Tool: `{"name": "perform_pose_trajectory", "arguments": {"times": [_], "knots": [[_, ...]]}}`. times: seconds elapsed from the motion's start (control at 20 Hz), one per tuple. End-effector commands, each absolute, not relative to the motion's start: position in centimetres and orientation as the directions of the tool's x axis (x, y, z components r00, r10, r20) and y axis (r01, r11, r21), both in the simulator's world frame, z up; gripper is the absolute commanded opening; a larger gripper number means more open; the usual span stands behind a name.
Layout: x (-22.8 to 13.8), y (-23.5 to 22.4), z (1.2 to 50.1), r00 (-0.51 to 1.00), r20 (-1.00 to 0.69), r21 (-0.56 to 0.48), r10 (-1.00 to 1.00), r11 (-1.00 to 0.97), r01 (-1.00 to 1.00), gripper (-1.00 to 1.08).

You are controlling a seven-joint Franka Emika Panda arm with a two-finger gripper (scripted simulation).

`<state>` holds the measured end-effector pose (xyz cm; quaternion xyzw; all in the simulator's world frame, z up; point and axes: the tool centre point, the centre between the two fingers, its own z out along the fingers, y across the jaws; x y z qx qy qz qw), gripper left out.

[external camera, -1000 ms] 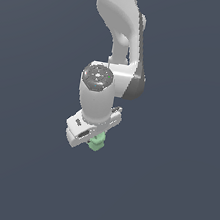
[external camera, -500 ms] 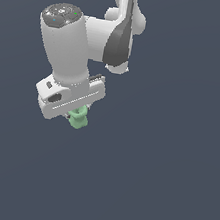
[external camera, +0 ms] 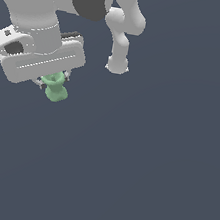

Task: Pick up the object and move it to a goal position.

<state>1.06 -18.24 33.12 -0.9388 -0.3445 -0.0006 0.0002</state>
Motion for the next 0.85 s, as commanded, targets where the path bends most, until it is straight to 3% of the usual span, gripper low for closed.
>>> {"name": "perform_pose_trajectory", "arguments": {"times": [0.0, 0.4, 0.8], "knots": [[0.4, -19.9, 35.4, 0.762, 0.001, -0.001, 0.647, -0.762, 0.647, -1.00], [-0.8, -23.5, 39.8, 0.762, 0.001, 0.000, 0.647, -0.762, 0.647, -1.00], [-0.9, -24.4, 40.9, 0.763, 0.000, 0.000, 0.647, -0.763, 0.647, -1.00]]}}
